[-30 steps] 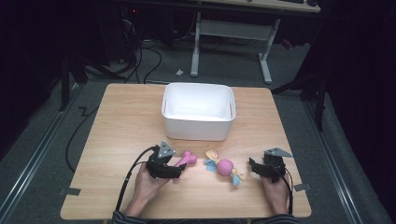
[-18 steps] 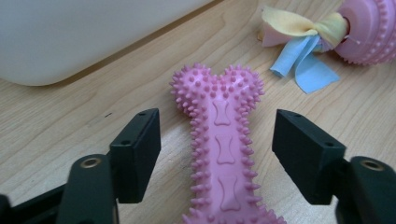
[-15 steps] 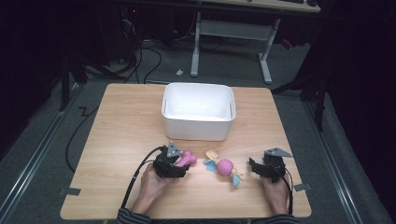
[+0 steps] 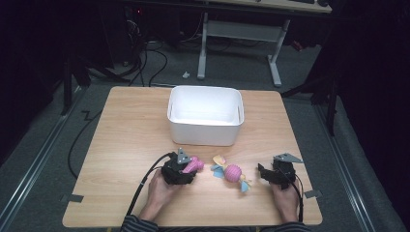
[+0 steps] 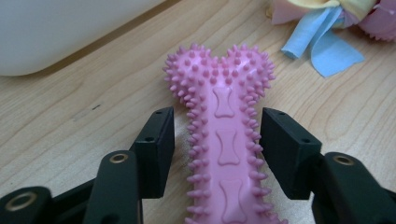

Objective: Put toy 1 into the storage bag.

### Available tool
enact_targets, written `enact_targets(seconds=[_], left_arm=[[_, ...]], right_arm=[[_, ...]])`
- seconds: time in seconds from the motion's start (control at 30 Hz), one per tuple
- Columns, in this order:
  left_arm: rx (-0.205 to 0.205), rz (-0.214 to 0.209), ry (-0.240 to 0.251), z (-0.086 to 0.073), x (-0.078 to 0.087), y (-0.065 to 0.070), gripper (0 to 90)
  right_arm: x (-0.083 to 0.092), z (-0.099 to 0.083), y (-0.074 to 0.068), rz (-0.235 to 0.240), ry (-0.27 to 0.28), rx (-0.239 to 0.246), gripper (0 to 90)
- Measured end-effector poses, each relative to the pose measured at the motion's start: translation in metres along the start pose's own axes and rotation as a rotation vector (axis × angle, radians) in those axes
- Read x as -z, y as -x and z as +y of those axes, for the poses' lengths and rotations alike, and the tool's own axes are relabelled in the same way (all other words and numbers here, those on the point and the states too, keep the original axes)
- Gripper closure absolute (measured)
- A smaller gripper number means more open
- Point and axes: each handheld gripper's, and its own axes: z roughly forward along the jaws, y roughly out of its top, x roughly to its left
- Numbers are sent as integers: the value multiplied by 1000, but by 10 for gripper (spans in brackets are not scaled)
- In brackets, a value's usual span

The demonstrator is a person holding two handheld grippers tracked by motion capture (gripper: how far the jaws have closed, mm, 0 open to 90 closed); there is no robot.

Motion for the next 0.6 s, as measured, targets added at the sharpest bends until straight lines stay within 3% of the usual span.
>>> enact_targets(seconds=[0.6], left_arm=[[-17,-1,-10,1,0,1,577]], right_arm=[[0,0,0,0,0,0,310]])
